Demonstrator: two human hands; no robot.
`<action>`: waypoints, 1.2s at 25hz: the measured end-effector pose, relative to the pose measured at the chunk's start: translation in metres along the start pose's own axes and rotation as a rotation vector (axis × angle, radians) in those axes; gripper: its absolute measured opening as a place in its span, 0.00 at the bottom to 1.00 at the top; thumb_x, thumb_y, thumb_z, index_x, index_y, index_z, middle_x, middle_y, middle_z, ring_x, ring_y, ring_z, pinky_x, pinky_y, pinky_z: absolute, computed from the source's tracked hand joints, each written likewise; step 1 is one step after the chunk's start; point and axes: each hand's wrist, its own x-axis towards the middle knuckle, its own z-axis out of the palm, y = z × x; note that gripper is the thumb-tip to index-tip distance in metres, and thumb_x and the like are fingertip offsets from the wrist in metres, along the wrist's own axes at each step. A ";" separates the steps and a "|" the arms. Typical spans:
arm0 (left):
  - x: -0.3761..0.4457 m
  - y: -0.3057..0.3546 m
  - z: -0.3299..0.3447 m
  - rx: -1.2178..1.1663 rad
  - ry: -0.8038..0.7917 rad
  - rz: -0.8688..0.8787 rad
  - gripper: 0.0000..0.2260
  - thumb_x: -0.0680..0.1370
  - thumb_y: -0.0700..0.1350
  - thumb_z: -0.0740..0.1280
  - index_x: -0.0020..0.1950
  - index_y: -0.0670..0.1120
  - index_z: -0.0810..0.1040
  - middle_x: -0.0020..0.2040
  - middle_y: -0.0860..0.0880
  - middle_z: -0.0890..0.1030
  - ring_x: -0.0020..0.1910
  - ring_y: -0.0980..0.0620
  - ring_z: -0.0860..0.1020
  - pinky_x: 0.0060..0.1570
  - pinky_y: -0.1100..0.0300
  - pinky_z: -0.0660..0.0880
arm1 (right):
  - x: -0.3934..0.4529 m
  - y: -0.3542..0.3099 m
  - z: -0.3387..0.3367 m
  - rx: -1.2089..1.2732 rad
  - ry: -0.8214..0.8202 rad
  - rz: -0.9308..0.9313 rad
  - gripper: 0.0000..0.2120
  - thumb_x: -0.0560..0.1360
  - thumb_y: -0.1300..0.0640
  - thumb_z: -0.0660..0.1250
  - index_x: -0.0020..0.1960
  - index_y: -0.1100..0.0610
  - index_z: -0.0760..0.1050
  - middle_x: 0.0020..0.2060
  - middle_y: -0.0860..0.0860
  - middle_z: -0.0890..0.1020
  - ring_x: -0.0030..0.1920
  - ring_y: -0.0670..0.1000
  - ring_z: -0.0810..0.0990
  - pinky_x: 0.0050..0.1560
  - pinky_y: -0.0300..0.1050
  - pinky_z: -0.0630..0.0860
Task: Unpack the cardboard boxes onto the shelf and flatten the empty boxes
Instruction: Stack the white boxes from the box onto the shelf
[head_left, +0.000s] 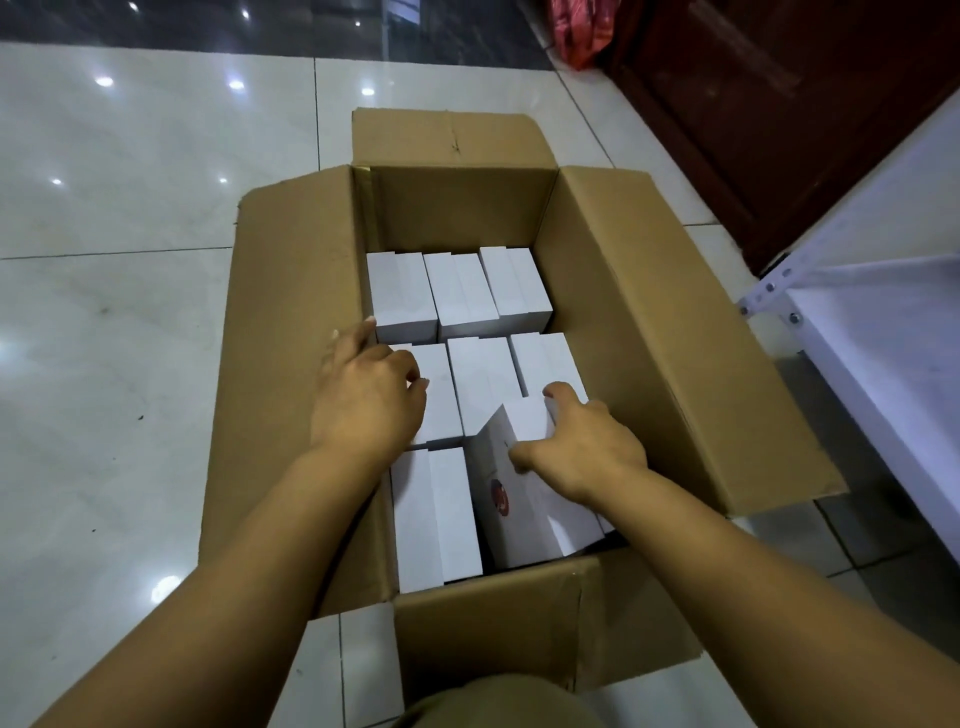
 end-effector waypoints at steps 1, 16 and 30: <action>-0.002 0.002 -0.003 0.012 -0.048 -0.013 0.10 0.77 0.49 0.68 0.51 0.45 0.83 0.55 0.44 0.82 0.74 0.44 0.59 0.74 0.48 0.50 | -0.005 0.001 -0.008 0.030 0.026 -0.013 0.36 0.69 0.42 0.68 0.73 0.45 0.57 0.64 0.55 0.70 0.52 0.58 0.76 0.45 0.49 0.77; -0.027 0.088 -0.015 -0.404 -0.358 -0.168 0.21 0.78 0.62 0.59 0.45 0.47 0.80 0.43 0.48 0.81 0.43 0.49 0.79 0.50 0.53 0.78 | -0.052 0.050 -0.077 0.781 0.470 -0.029 0.35 0.65 0.53 0.79 0.58 0.49 0.56 0.59 0.51 0.70 0.48 0.47 0.73 0.35 0.34 0.70; -0.046 0.156 -0.043 -1.236 -0.350 -0.390 0.13 0.80 0.57 0.58 0.65 0.60 0.66 0.52 0.57 0.74 0.57 0.46 0.75 0.52 0.47 0.79 | -0.081 0.077 -0.055 1.129 0.446 -0.025 0.37 0.66 0.48 0.78 0.64 0.47 0.57 0.62 0.51 0.70 0.56 0.50 0.75 0.53 0.49 0.80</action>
